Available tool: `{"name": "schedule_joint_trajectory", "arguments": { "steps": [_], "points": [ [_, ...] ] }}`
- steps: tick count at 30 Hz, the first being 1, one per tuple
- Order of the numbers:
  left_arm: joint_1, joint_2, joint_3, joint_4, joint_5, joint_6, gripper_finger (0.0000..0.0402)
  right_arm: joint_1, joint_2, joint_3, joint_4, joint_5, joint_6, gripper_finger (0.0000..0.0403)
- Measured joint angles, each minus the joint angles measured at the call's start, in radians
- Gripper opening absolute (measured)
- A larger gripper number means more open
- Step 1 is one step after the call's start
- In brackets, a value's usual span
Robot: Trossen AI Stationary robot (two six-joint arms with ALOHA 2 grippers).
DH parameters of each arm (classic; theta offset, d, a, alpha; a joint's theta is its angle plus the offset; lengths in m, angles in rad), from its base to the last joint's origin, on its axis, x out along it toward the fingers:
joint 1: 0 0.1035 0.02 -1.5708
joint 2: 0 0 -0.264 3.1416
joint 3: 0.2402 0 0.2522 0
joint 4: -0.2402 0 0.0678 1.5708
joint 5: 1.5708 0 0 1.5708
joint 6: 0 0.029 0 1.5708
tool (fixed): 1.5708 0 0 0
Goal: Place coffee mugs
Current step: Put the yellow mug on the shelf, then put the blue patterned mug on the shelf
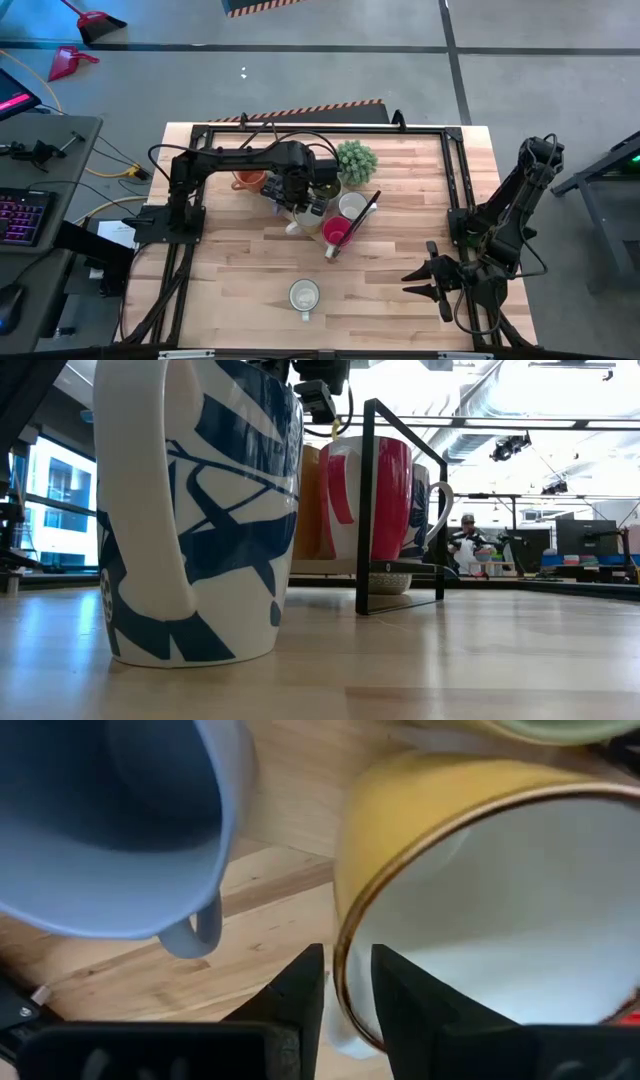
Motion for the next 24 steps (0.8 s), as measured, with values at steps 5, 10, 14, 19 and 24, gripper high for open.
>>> {"name": "schedule_joint_trajectory", "arguments": {
  "steps": [5,10,14,19,24],
  "points": [
    [0.004,0.0,0.0,0.0,0.022,0.01,0.0085,0.0,0.0,0.0,0.0,0.0,0.0,0.0087],
    [0.005,-0.001,0.003,-0.003,0.023,0.021,0.0092,0.0,0.0,0.0,0.0,0.0,0.0,0.0087],
    [0.011,-0.009,0.052,-0.004,0.009,0.044,0.0092,0.0,0.0,0.0,0.0,0.0,0.0,0.0087],
    [0.025,-0.01,0.153,-0.009,-0.031,0.061,0.0092,-0.001,0.0,0.0,0.0,-0.004,0.008,0.0087],
    [0.033,-0.011,0.244,-0.077,-0.085,0.086,0.0087,-0.001,0.0,0.0,0.0,-0.008,0.016,0.0087]
  ]
}}
